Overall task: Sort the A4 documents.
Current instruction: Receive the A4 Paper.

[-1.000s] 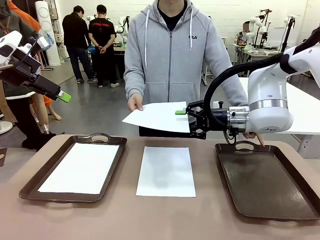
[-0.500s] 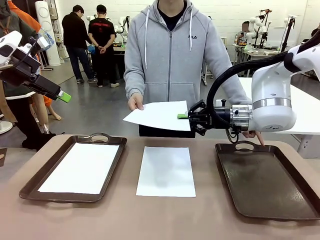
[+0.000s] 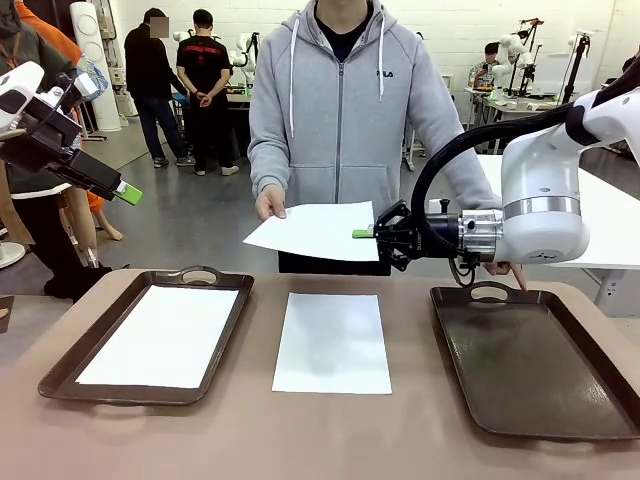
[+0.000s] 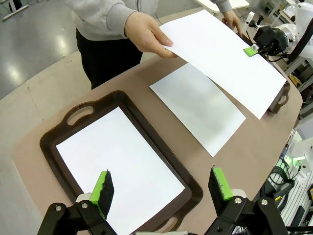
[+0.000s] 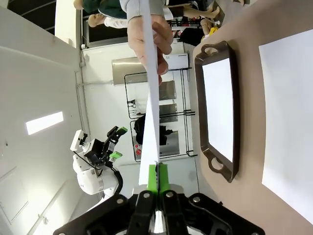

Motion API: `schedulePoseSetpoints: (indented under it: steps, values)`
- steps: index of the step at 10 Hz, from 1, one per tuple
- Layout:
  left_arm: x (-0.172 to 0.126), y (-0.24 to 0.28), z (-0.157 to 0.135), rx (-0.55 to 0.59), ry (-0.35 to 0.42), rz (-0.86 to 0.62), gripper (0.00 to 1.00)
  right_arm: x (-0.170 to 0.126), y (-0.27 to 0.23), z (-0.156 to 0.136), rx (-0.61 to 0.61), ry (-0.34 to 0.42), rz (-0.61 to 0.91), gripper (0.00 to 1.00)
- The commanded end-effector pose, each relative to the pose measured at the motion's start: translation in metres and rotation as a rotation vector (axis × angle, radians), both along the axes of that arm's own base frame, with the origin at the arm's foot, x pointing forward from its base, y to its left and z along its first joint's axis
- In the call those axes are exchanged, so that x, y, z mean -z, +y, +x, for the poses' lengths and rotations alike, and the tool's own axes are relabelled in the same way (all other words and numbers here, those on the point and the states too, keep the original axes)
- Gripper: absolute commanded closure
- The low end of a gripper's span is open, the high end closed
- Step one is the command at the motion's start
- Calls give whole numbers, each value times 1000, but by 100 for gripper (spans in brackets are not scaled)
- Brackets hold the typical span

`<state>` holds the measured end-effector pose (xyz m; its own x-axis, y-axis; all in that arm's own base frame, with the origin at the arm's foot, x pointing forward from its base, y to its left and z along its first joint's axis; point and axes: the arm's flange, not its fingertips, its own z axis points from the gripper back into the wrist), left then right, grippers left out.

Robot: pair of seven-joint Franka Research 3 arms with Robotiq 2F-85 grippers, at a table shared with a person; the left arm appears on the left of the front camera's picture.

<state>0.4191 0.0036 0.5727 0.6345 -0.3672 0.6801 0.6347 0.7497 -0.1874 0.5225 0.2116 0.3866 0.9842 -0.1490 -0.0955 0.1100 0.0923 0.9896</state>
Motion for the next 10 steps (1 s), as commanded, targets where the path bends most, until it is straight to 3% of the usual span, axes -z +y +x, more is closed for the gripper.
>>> schedulePoseSetpoints:
  steps: [1, 5, 6, 10]
  values:
    - [0, 2, 0, 19, -9, 1, 0, 2, 1, 4, -14, 18, 13, 100]
    - [0, 2, 0, 19, -9, 1, 0, 1, -1, 2, -60, 8, 7, 100]
    - [0, 2, 0, 19, -9, 1, 0, 2, 1, 0, -7, 3, 3, 100]
    - [0, 2, 0, 19, -9, 1, 0, 2, 1, 0, -7, 3, 3, 100]
